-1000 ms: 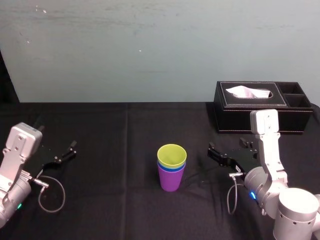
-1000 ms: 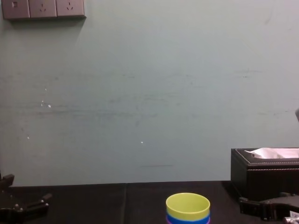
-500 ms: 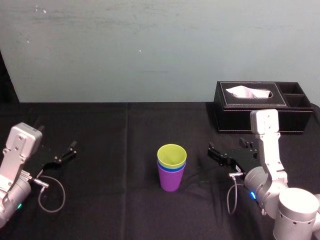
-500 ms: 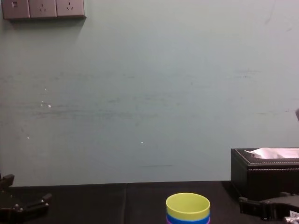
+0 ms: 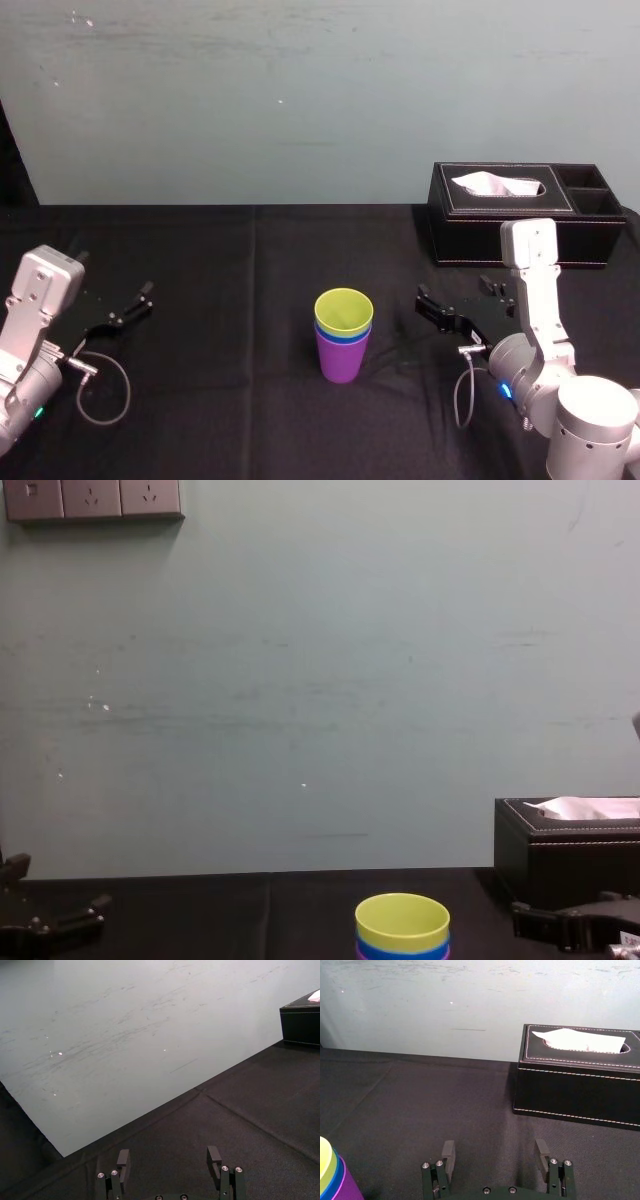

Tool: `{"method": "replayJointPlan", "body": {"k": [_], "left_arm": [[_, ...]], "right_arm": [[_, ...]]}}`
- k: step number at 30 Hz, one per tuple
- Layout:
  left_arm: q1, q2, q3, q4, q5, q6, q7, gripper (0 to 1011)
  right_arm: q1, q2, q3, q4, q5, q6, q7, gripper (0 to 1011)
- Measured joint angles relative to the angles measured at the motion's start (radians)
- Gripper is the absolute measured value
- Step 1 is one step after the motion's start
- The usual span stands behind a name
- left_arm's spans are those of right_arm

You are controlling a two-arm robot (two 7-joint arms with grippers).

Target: Stack the three plastic cups sequentially using one hand.

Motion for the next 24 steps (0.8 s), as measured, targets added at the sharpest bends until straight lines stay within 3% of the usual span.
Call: {"method": "replayJointPlan", "body": {"k": [24], "left_arm": [[0.0, 0.0, 0.0, 0.0, 0.0, 0.0, 0.0, 1000]], "right_arm": [[0.0, 0.0, 0.0, 0.0, 0.0, 0.0, 0.0, 1000]]}}
